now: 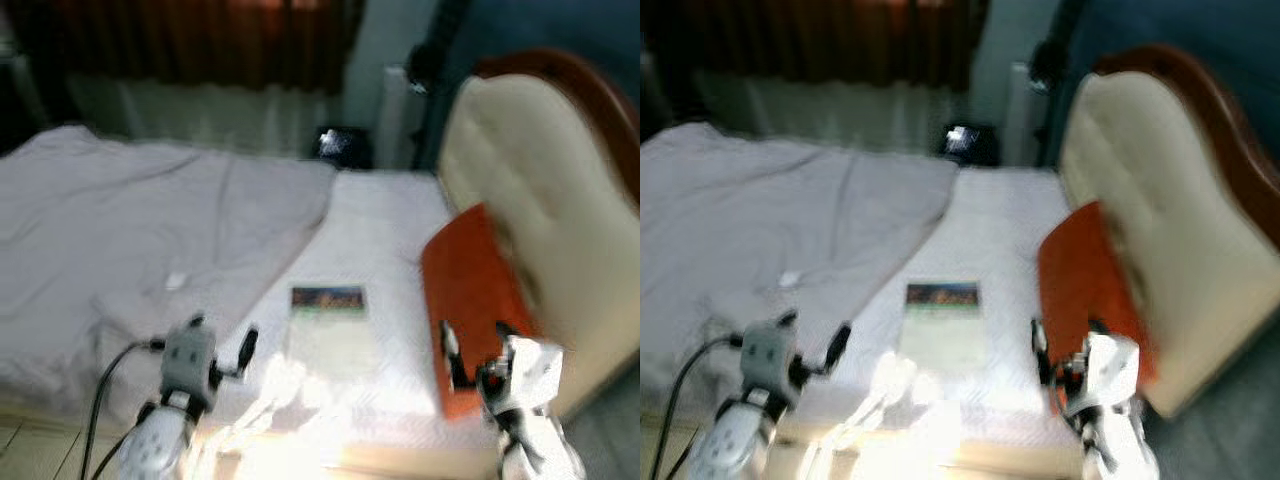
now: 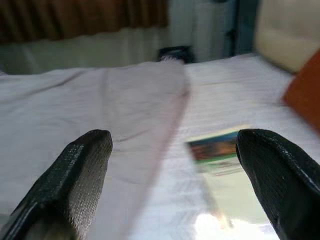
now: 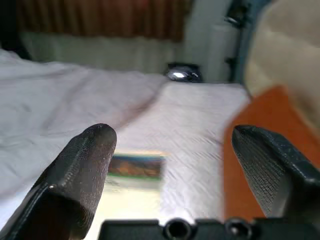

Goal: Clean up the room

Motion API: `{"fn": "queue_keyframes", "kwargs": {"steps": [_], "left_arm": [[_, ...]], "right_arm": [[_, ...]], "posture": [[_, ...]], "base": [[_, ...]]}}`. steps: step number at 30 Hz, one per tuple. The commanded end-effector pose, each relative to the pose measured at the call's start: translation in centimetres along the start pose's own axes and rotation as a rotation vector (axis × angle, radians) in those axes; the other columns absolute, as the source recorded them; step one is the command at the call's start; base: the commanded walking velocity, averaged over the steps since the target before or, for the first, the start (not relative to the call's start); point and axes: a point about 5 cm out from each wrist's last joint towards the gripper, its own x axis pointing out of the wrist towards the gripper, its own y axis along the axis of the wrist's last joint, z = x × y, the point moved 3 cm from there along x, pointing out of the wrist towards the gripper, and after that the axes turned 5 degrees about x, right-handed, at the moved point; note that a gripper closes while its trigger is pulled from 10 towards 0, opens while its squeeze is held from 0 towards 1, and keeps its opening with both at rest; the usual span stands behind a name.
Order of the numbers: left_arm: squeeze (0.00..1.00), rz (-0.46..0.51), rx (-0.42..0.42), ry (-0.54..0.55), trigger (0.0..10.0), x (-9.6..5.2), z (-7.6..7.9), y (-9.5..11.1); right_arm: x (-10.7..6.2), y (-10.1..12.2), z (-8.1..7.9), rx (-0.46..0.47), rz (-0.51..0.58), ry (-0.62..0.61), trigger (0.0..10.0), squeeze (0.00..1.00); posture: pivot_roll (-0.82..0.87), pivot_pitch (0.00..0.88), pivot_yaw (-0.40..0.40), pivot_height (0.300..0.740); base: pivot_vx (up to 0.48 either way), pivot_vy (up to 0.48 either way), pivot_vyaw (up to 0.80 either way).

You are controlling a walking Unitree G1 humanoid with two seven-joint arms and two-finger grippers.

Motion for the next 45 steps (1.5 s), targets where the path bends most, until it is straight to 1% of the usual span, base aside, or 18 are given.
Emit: {"fn": "queue_keyframes", "kwargs": {"steps": [1,7,10,11,13,17,19,20,23,24,26,28,30,36,38,41,42,45], "left_arm": [[0.0,0.004,-0.016,-0.041,10.0,0.7,1.2,0.2],[0.0,-0.012,0.011,-0.11,10.0,1.4,1.6,0.1],[0.0,-0.048,0.069,-0.171,10.0,2.5,1.7,-0.4],[0.0,-0.071,0.082,-0.172,10.0,3.0,1.4,-0.7],[0.0,-0.074,0.037,-0.128,10.0,3.7,0.4,-0.8],[0.0,-0.104,0.038,-0.11,10.0,3.5,0.1,-2.2],[0.0,-0.141,0.019,-0.062,10.0,3.3,-0.9,-4.0],[0.0,-0.203,0.036,-0.048,10.0,3.2,-1.3,-5.7],[0.0,-0.246,0.051,-0.033,10.0,3.2,-1.5,-6.9],[0.0,-0.269,0.067,-0.021,10.0,3.4,-1.7,-7.5],[0.0,-0.314,0.175,0.015,10.0,3.9,-2.7,-8.4],[0.0,-0.319,0.222,0.04,10.0,4.1,-3.4,-8.4],[0.0,-0.363,0.259,0.124,10.0,4.5,-5.3,-8.8],[0.0,-0.367,0.252,0.151,10.0,5.2,-6.0,-8.5],[0.0,-0.318,0.289,0.133,10.0,6.2,-5.8,-7.5],[0.0,-0.33,0.336,0.11,10.0,6.0,-5.6,-7.9],[0.0,-0.354,0.346,0.124,10.0,5.5,-6.1,-8.5],[0.0,-0.37,0.374,0.15,10.0,5.3,-6.7,-8.7]], "right_arm": [[-0.9,-0.6,1.5,-0.032,-0.031,-0.044,10.0,0.0],[-1.1,-1.1,1.5,-0.039,-0.05,-0.04,10.0,0.0],[-1.2,-1.5,1.3,-0.038,-0.058,-0.041,10.0,0.0],[-1.3,-1.6,1.3,-0.038,-0.062,-0.038,10.0,0.0],[-1.5,-1.8,1.2,-0.04,-0.069,-0.038,10.0,0.0],[-1.9,-1.9,1.4,-0.043,-0.075,-0.052,10.0,0.0],[-2.8,-2.1,1.6,-0.042,-0.091,-0.065,10.0,0.0],[-3.5,-2.3,1.6,-0.046,-0.107,-0.067,10.0,0.0],[-4.4,-2.2,1.6,-0.053,-0.121,-0.068,10.0,0.0],[-4.9,-2.2,1.6,-0.059,-0.133,-0.069,10.0,0.0],[-6.2,-2.1,1.7,-0.078,-0.164,-0.064,10.0,0.0],[-7.0,-1.8,1.9,-0.089,-0.176,-0.063,10.0,0.0],[-9.3,-1.4,2.8,-0.114,-0.222,-0.084,10.0,0.0],[-11.4,-0.5,2.5,-0.113,-0.262,-0.076,10.0,0.0],[-12.7,0.4,1.3,-0.087,-0.294,-0.032,10.0,0.0],[-13.9,1.0,1.1,-0.093,-0.326,-0.026,10.0,0.0],[-15.4,2.1,1.2,-0.107,-0.354,-0.025,10.0,0.0],[-16.8,2.9,1.5,-0.125,-0.394,-0.026,10.0,0.0]], "posture": [[0.03,0.0,-0.056,0.74],[0.03,0.0,-0.045,0.74],[0.02,0.0,-0.032,0.74],[0.01,0.0,-0.029,0.74],[0.0,0.0,-0.021,0.74],[-0.02,0.0,-0.012,0.74],[-0.04,0.0,-0.009,0.74],[-0.06,0.0,-0.013,0.74],[-0.09,0.021,-0.021,0.74],[-0.1,0.042,-0.026,0.74],[-0.14,0.089,-0.043,0.74],[-0.18,0.137,-0.062,0.74],[-0.22,0.2,-0.083,0.74],[-0.25,0.275,-0.11,0.74],[-0.29,0.336,-0.129,0.74],[-0.32,0.382,-0.152,0.74],[-0.35,0.439,-0.176,0.74],[-0.37,0.471,-0.194,0.74]], "base": [[0.458,0.0,0.0],[0.458,0.0,0.0],[0.456,0.0,0.0],[0.0,0.0,0.0],[0.0,0.0,0.0],[0.0,0.0,0.0],[0.0,0.0,0.0],[0.0,0.0,0.0],[0.0,0.0,0.0],[0.0,0.0,0.0],[0.0,0.0,0.0],[0.0,0.0,0.0],[0.0,0.0,0.0],[0.0,0.0,0.0],[0.0,0.0,0.0],[0.0,0.0,0.0],[0.0,0.0,0.0],[0.0,0.0,0.0]]}}
